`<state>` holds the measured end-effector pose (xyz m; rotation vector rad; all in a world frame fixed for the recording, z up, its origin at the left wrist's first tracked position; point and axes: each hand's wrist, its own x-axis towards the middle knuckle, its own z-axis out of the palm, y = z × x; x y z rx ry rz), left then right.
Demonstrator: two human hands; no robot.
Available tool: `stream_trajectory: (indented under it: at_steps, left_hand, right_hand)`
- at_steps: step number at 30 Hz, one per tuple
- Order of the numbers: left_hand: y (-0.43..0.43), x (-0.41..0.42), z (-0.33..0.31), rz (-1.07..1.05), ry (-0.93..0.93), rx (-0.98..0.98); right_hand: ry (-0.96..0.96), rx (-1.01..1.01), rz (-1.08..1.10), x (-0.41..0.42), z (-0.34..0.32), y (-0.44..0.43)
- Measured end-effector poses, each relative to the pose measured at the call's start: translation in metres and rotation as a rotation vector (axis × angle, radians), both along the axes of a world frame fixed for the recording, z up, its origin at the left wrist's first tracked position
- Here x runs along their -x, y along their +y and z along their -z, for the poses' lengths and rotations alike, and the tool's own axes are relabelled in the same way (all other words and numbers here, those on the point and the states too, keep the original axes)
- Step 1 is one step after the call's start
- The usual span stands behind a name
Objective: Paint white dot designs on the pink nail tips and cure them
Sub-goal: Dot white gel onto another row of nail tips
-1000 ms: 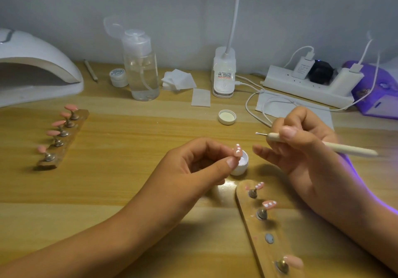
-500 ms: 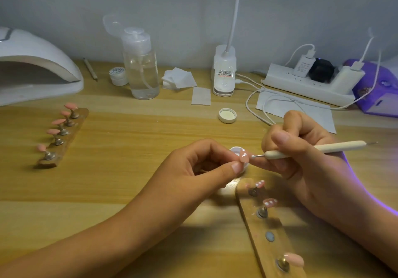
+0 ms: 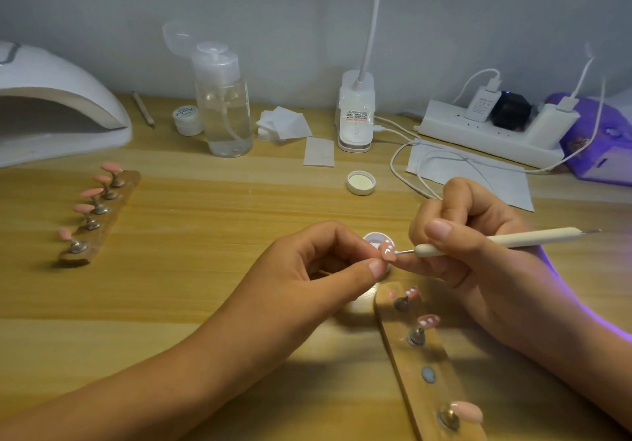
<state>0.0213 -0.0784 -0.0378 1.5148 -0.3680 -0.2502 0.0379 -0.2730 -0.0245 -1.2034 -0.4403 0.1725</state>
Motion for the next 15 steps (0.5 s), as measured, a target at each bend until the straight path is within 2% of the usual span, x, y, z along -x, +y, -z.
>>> stream_trajectory:
  at_steps: [15]
  left_hand:
    - [0.0002, 0.0001, 0.0006, 0.002, 0.006, 0.001]
  right_hand:
    - [0.023, -0.009, 0.036, 0.0015, -0.0001, 0.0017]
